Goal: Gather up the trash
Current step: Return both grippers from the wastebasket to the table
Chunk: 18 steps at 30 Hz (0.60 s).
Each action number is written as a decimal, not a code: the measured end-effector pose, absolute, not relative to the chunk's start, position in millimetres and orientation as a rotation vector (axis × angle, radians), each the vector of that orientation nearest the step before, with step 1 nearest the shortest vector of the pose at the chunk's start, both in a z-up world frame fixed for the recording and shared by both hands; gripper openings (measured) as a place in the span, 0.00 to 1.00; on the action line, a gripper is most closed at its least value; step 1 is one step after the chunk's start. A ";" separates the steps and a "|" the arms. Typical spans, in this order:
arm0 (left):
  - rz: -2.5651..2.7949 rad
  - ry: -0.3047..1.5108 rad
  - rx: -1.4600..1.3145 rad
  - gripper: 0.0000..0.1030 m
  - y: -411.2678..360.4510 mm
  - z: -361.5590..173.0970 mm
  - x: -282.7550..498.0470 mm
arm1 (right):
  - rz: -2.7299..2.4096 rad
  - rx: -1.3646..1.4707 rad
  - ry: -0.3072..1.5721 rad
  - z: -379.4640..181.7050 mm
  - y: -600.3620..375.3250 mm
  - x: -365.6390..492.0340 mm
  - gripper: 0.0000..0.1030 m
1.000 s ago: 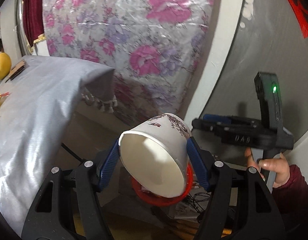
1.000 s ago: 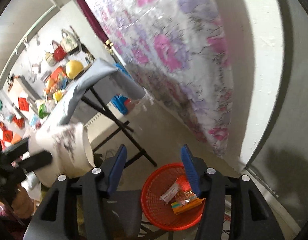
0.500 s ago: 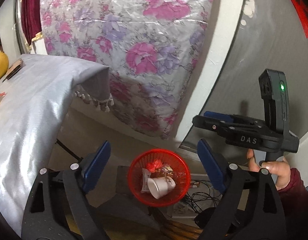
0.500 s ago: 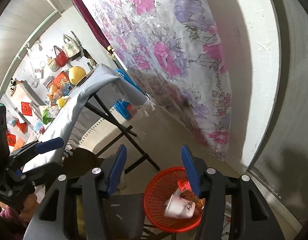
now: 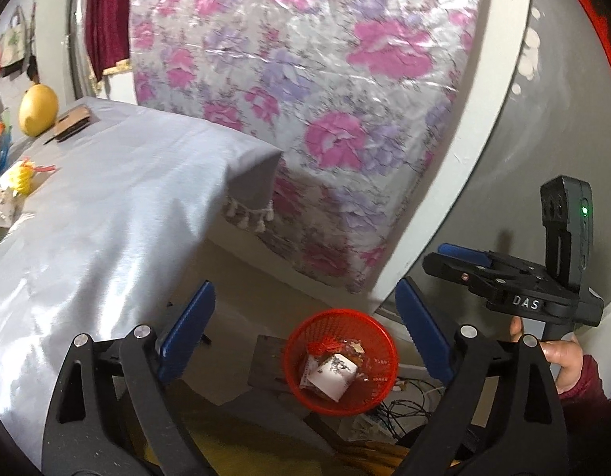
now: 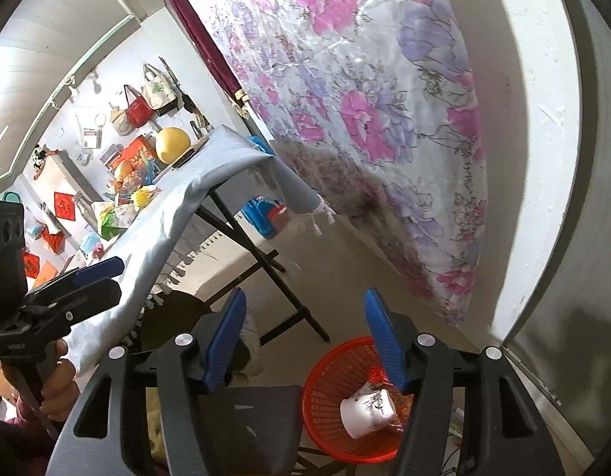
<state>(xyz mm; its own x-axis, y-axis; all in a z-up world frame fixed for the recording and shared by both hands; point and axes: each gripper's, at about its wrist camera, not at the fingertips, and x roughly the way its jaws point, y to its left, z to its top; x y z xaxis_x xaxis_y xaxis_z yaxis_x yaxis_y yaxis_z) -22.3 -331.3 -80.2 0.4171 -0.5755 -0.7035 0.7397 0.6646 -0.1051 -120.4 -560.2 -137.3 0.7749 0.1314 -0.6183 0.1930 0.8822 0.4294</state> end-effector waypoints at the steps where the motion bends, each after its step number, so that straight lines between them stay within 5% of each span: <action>1: -0.824 0.776 0.232 0.86 -326.8 -78.5 -21.1 | -0.030 0.498 0.691 -136.6 -558.6 -119.5 0.61; 18: -0.558 0.713 0.022 0.88 -196.8 -54.8 27.2 | 0.169 0.431 0.658 -93.4 -474.6 -77.2 0.74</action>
<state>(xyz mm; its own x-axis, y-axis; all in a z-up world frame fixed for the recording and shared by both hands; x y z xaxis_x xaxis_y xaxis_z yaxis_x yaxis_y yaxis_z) 27.2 -196.8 -54.8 0.6176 -0.4776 -0.6248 0.4922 0.8544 -0.1665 -77.2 -474.6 -93.4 0.7812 0.2855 -0.5551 -0.0168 0.8985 0.4386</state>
